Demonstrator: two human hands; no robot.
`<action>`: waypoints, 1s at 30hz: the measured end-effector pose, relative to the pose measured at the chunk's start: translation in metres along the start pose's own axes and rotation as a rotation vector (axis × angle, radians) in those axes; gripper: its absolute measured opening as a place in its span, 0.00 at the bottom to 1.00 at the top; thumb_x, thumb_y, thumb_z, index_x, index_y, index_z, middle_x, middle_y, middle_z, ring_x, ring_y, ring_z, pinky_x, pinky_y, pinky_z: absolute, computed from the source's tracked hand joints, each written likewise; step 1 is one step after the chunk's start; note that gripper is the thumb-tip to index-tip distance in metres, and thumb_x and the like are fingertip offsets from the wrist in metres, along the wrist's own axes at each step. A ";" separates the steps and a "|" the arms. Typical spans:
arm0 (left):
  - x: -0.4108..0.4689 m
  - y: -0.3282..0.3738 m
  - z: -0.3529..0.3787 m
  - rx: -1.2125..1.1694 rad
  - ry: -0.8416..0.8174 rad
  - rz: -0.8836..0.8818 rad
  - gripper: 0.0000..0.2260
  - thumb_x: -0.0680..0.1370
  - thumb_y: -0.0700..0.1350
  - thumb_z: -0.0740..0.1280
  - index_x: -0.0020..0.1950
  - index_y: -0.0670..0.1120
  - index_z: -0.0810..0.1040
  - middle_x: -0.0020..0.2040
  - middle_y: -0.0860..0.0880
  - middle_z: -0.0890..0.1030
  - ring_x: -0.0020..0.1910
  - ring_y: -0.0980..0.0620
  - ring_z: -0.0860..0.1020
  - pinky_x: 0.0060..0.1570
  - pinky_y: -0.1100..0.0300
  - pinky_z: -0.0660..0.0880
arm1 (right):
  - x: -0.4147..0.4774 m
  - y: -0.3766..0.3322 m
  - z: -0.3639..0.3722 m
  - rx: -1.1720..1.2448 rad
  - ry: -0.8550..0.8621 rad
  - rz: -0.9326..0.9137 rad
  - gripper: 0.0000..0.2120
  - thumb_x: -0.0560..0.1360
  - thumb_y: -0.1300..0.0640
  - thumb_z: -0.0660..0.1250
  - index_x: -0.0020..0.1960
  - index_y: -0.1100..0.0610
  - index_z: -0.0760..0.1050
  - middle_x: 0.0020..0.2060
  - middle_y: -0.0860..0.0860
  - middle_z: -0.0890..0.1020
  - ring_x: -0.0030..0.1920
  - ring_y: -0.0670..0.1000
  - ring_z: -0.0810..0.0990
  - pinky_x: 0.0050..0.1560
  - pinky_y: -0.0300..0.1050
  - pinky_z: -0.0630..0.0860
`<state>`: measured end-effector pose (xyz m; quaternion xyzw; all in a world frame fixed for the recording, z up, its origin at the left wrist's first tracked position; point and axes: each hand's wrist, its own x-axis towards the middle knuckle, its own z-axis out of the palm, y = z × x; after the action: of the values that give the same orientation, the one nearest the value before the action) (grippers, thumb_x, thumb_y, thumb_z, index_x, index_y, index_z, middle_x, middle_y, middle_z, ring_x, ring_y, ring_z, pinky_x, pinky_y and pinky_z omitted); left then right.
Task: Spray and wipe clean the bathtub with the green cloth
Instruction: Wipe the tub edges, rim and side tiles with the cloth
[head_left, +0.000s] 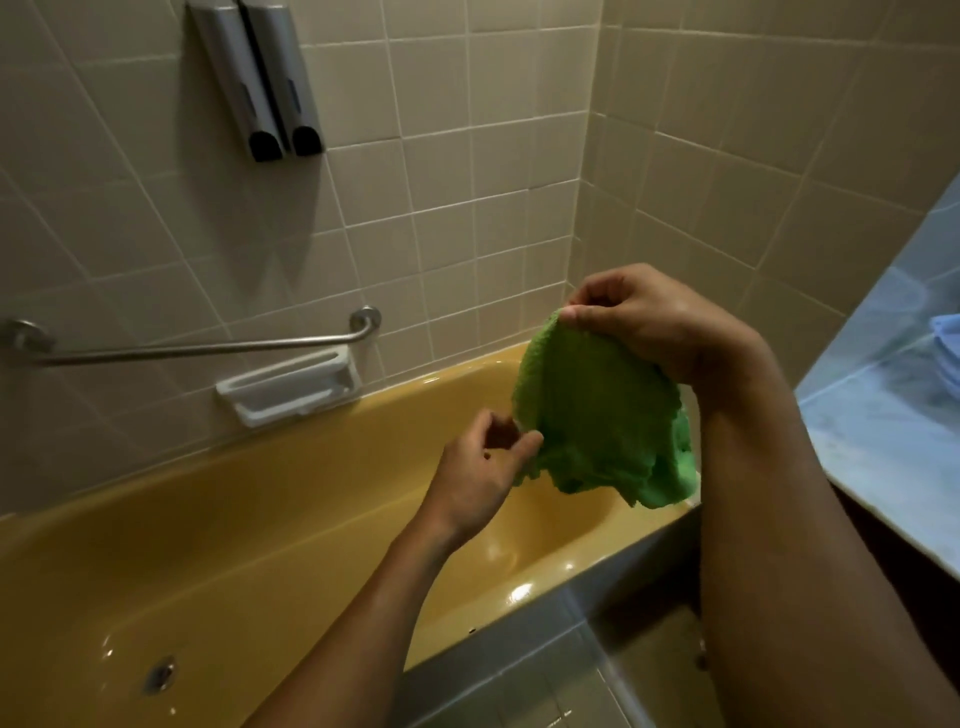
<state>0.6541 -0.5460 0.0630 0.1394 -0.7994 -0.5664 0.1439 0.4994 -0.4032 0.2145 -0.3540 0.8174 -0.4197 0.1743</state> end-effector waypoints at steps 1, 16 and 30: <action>0.001 -0.006 0.000 0.042 -0.076 0.004 0.08 0.80 0.51 0.73 0.57 0.53 0.78 0.50 0.57 0.82 0.50 0.62 0.80 0.46 0.72 0.73 | 0.001 -0.003 0.001 0.026 0.001 -0.002 0.10 0.80 0.52 0.70 0.49 0.59 0.82 0.39 0.55 0.81 0.39 0.52 0.79 0.43 0.52 0.79; 0.030 -0.007 0.045 0.164 0.127 0.374 0.28 0.73 0.48 0.76 0.70 0.60 0.72 0.69 0.50 0.66 0.68 0.48 0.70 0.68 0.56 0.73 | 0.018 0.025 -0.026 0.675 -0.183 0.103 0.12 0.75 0.54 0.67 0.51 0.64 0.78 0.36 0.55 0.81 0.33 0.50 0.81 0.37 0.42 0.81; 0.071 0.052 0.052 -0.062 0.227 0.227 0.12 0.83 0.37 0.66 0.54 0.52 0.85 0.47 0.54 0.86 0.47 0.57 0.83 0.45 0.63 0.79 | 0.028 0.134 -0.046 -0.111 -0.036 0.196 0.09 0.79 0.50 0.70 0.54 0.54 0.84 0.48 0.49 0.84 0.50 0.50 0.83 0.47 0.44 0.82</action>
<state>0.5652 -0.5123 0.1008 0.1067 -0.7709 -0.5513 0.3007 0.3955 -0.3445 0.1339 -0.2892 0.8667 -0.3483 0.2094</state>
